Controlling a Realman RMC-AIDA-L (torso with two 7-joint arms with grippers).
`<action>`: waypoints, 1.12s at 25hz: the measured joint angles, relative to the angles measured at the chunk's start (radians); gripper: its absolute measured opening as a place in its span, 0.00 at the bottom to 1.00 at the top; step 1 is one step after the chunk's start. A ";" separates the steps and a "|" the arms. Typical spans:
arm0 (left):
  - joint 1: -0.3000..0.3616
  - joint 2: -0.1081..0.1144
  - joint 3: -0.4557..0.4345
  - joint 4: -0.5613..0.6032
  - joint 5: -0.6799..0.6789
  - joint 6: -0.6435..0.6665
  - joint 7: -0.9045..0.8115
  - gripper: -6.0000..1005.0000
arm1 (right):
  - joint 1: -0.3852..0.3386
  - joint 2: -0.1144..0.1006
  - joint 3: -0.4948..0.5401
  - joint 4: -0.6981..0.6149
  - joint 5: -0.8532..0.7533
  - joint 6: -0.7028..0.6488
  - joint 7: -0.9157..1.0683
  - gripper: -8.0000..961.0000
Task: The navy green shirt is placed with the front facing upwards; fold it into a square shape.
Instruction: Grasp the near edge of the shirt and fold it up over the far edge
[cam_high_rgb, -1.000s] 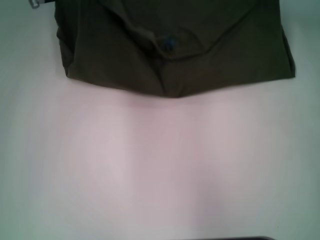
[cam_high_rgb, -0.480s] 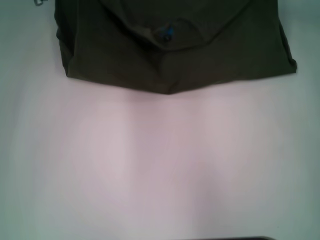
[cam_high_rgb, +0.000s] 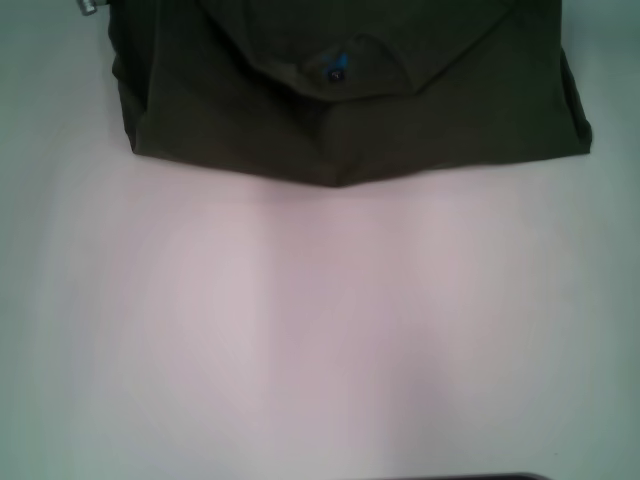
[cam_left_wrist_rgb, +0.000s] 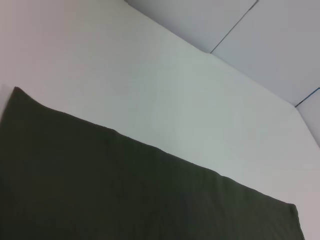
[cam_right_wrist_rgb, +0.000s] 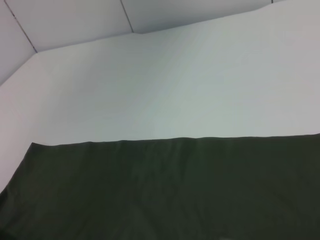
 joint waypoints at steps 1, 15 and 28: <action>0.000 -0.001 0.003 0.000 0.000 -0.003 0.001 0.14 | -0.001 0.001 0.000 0.000 0.000 0.001 0.000 0.07; -0.018 -0.011 0.031 0.007 0.001 -0.068 0.010 0.15 | -0.026 0.001 0.009 -0.006 0.000 0.024 0.023 0.07; -0.033 -0.012 0.031 0.026 0.002 -0.074 0.031 0.17 | -0.027 0.004 0.002 -0.006 -0.001 0.030 0.029 0.07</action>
